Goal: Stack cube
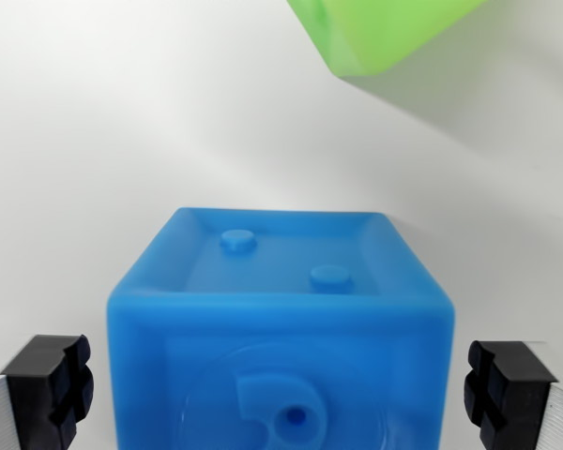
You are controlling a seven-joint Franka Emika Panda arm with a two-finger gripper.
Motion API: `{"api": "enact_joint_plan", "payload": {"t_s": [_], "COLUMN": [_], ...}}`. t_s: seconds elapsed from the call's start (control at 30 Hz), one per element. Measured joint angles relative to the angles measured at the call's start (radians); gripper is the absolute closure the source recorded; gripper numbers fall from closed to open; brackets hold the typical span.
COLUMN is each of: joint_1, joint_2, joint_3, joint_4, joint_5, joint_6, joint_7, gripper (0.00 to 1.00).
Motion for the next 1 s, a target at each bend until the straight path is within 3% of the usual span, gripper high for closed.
{"api": "enact_joint_plan", "payload": {"t_s": [0.27,0.3,1.0], "joint_1": [-0.004,-0.004,-0.005], "joint_2": [0.021,0.022,0.022], "joint_3": [0.004,0.004,0.005], "joint_4": [0.008,0.008,0.009], "joint_5": [0.0,0.0,0.0], "joint_6": [0.013,0.014,0.014], "joint_7": [0.0,0.0,0.0], "gripper": [0.0,1.0,1.0]}}
